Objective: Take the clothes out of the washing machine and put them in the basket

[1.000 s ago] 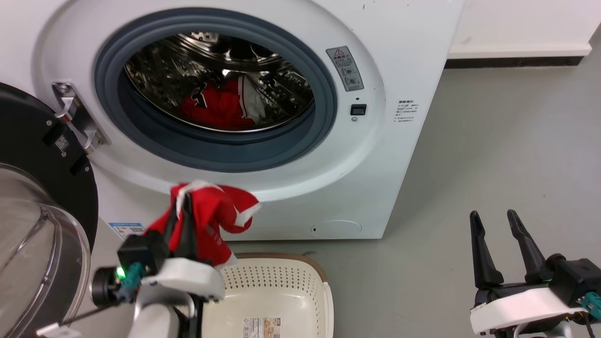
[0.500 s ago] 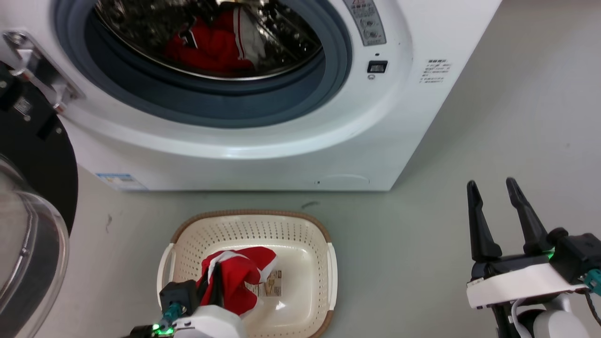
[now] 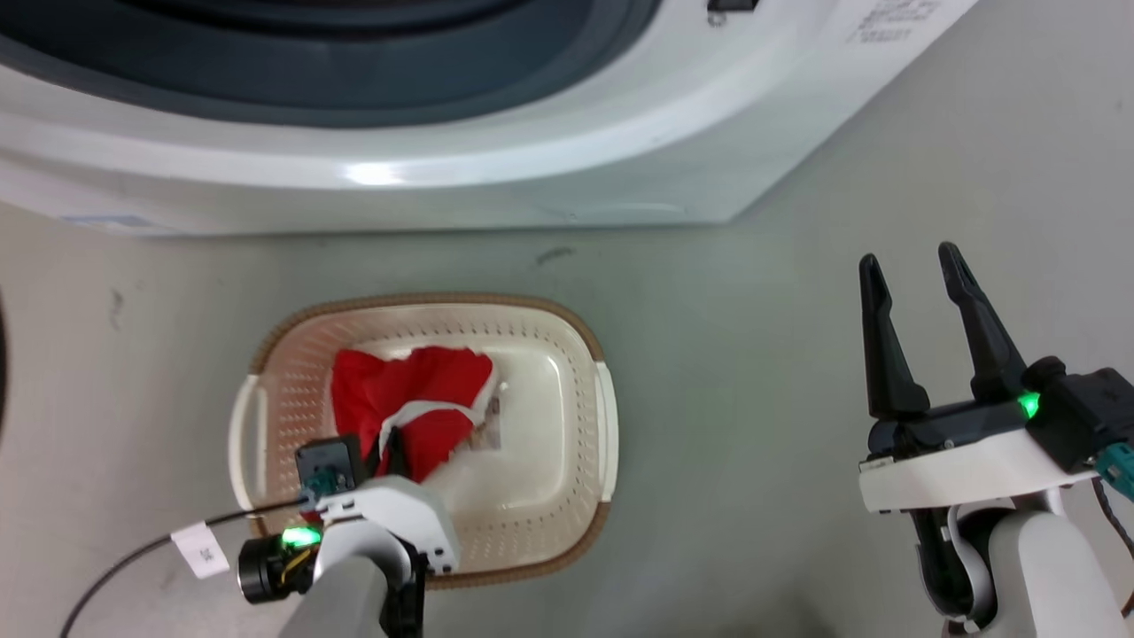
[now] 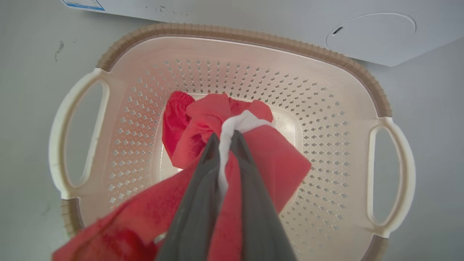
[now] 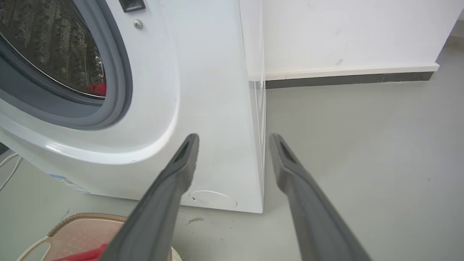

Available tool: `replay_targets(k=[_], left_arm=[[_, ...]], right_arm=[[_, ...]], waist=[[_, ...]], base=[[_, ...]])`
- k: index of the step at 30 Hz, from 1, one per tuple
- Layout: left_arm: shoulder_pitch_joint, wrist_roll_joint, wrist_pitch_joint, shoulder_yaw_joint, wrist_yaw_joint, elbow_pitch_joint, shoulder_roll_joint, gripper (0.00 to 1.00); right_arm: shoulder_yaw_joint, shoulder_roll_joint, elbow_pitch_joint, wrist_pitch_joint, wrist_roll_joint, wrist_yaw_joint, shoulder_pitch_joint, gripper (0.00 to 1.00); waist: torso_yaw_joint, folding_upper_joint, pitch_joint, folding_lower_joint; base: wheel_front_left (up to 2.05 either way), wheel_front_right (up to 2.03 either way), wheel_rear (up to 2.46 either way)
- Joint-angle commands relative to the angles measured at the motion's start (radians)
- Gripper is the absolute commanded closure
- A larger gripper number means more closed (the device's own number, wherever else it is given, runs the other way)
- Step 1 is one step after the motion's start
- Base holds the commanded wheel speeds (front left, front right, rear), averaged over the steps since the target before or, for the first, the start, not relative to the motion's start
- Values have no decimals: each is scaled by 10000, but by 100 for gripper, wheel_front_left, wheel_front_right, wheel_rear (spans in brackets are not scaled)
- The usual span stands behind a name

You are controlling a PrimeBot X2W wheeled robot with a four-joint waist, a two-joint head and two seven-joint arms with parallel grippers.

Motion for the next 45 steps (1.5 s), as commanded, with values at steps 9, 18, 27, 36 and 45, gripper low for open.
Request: replay_targets(k=[9,18,27,36,45], left_arm=[[-1420,-93,-38,507,85,1292,9,100],[-2134,-123,-37,709,133,2071,10,100],[-2088,-512,-37,620,105,2741,11,0],[-956,-834,-38,411,4,2532,7,0],[177,-405,-39,151,19,881,3,0]], right_arm=[[269,-5,254,-287,53,-3,-721,0],[475,-5,502,-470,89,-3,-1124,0],[489,-5,878,-585,50,-3,-1257,0],[68,-6,1173,-627,-161,-3,-525,0],[-479,-8,870,-392,-197,-3,432,0]], waist=[[-607,0,1688,-2],[-779,0,2329,-2],[-769,0,1940,-2],[-370,0,-249,-2],[150,0,-2023,-2]], base=[[0,0,0],[0,0,0],[0,0,0],[0,0,0],[0,0,0]])
